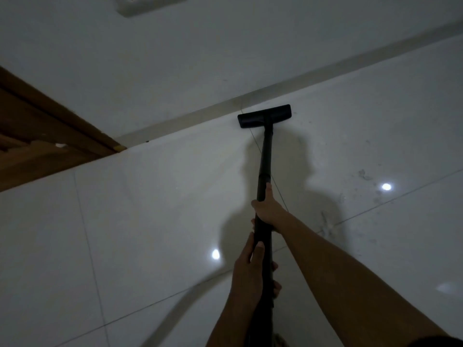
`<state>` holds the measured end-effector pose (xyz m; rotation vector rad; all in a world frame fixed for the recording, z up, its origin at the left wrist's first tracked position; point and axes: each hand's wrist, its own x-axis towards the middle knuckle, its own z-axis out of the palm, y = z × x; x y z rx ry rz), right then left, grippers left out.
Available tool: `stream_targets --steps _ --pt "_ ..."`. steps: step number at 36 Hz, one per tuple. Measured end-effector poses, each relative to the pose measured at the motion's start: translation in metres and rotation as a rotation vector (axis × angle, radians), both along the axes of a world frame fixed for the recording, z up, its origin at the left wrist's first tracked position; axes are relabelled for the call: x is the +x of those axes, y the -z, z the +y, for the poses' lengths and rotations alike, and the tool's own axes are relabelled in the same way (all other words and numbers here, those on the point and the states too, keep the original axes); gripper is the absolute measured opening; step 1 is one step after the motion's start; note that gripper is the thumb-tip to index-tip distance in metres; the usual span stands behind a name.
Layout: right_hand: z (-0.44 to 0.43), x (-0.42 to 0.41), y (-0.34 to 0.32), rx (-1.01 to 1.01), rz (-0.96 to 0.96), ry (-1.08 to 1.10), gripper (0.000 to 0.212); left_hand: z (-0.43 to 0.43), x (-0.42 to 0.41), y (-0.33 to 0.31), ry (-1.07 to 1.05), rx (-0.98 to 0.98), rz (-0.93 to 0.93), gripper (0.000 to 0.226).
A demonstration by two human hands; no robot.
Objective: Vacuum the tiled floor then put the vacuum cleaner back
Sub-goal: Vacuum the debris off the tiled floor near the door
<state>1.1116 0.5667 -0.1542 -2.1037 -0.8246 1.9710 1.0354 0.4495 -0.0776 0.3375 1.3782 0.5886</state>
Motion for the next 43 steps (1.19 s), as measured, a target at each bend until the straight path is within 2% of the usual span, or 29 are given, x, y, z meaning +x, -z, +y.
stream_targets --steps 9,11,15,27,43 --pt "0.013 -0.003 -0.005 0.062 -0.069 -0.1 0.077 0.013 -0.004 -0.006 0.022 0.024 0.013 0.044" --pt "0.041 0.049 -0.012 0.025 -0.08 -0.002 0.076 0.049 0.041 -0.017 0.118 0.01 0.007 0.043" --pt "0.048 0.045 -0.019 0.096 -0.087 0.008 0.075 0.058 0.04 -0.02 0.114 0.042 0.027 0.043" --pt "0.041 0.05 -0.016 0.101 -0.122 -0.013 0.075 0.047 0.05 -0.01 0.038 0.02 0.001 0.043" --pt "-0.029 0.14 -0.028 0.08 -0.164 0.048 0.073 -0.008 0.132 -0.038 0.203 0.036 0.071 0.039"
